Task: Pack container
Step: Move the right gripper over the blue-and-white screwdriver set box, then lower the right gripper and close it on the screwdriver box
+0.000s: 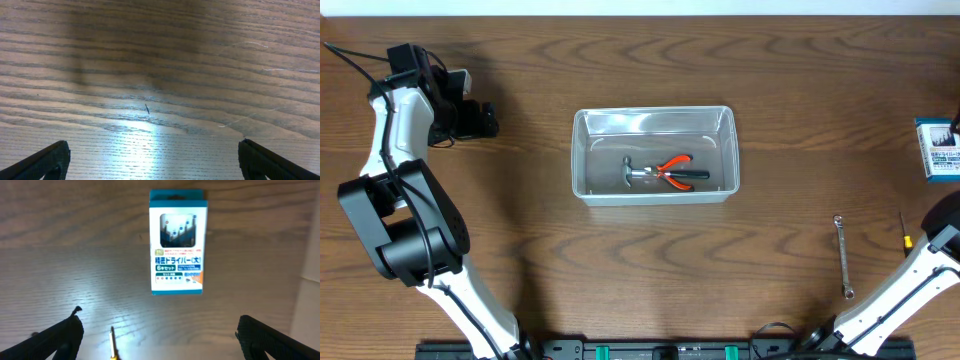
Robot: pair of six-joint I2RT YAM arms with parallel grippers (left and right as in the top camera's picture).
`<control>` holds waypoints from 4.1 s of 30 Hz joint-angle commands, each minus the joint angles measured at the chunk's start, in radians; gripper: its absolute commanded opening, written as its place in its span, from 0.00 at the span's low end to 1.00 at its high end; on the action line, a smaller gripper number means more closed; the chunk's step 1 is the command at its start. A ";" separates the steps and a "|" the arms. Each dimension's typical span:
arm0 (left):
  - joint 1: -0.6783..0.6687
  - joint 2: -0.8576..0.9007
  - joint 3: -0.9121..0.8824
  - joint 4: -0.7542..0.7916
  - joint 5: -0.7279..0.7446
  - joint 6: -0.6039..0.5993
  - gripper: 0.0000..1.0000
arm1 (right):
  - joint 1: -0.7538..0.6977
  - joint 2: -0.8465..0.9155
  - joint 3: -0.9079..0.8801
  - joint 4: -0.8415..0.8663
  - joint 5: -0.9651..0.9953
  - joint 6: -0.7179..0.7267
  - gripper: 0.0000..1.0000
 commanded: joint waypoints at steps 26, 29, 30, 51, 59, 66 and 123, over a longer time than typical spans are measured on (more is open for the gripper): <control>0.000 0.005 -0.004 0.000 -0.009 0.006 0.98 | 0.053 0.239 0.000 0.182 0.129 0.068 0.99; 0.000 0.005 -0.004 0.000 -0.009 0.006 0.98 | 0.051 0.239 0.000 0.186 0.129 0.068 0.99; 0.000 0.005 -0.004 0.000 -0.009 0.006 0.98 | 0.051 0.239 0.000 0.187 0.128 0.068 0.99; 0.000 0.005 -0.004 0.000 -0.009 0.006 0.98 | 0.044 0.245 -0.020 0.187 0.129 0.068 0.99; 0.000 0.005 -0.004 0.000 -0.009 0.006 0.98 | 0.032 0.245 -0.089 0.207 0.129 0.068 0.99; 0.000 0.005 -0.004 0.000 -0.009 0.006 0.98 | 0.030 0.245 -0.158 0.234 0.129 0.080 0.99; 0.000 0.005 -0.004 0.000 -0.009 0.006 0.98 | 0.016 0.245 -0.161 0.326 0.098 0.066 0.99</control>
